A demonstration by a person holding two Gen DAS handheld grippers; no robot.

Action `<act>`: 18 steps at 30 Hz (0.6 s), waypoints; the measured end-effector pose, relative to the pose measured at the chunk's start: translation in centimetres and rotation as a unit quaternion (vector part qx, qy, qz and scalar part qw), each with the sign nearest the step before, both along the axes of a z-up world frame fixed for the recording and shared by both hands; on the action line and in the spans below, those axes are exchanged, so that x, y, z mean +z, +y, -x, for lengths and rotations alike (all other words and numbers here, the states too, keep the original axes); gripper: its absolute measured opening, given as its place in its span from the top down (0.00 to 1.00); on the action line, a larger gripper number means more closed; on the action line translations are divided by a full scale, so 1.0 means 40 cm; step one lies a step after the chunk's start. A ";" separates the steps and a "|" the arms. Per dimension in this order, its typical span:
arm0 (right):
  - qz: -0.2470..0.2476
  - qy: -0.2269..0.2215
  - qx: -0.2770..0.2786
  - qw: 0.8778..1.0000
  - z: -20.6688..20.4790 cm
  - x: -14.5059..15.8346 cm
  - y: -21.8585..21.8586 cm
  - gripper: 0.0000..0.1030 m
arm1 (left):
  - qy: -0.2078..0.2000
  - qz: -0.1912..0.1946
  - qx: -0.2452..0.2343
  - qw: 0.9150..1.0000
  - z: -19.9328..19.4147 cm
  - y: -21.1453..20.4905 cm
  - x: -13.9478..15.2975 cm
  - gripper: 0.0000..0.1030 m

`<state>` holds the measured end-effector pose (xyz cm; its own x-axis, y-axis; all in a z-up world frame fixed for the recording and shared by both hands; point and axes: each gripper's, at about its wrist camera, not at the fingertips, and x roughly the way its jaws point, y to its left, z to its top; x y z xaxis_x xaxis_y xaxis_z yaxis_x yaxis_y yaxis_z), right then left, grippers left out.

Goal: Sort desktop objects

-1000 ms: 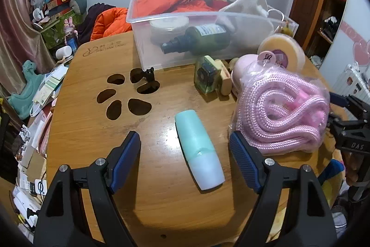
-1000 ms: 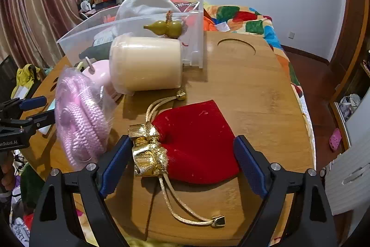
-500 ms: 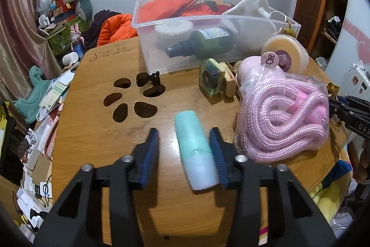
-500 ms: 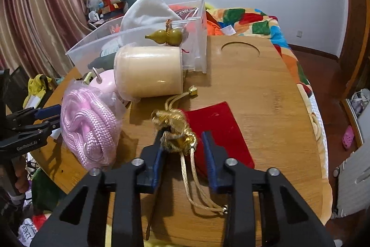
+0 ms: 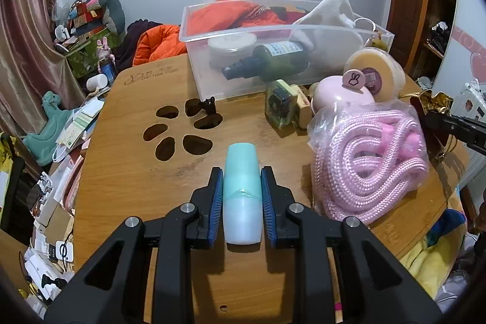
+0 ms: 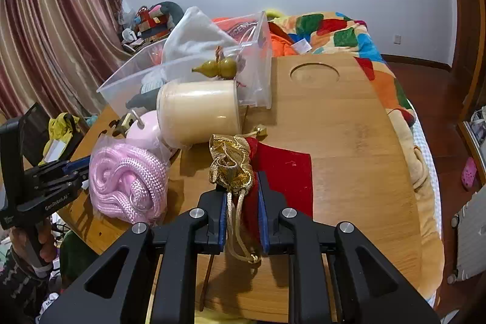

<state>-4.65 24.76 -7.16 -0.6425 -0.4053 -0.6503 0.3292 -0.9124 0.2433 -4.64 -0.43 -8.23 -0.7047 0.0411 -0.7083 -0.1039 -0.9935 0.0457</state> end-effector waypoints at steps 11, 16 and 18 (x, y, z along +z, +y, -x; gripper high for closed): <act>0.003 0.031 0.007 0.999 -0.023 0.081 -0.002 0.85 | 0.030 -0.025 -0.002 0.999 -0.006 -0.016 0.069 0.76; 0.007 0.048 0.015 0.999 -0.027 0.124 -0.013 0.85 | 0.052 -0.034 -0.006 0.998 -0.003 -0.016 0.113 0.76; 0.013 0.055 0.023 0.998 -0.025 0.145 -0.021 0.85 | 0.061 -0.040 -0.007 0.997 0.001 -0.016 0.131 0.76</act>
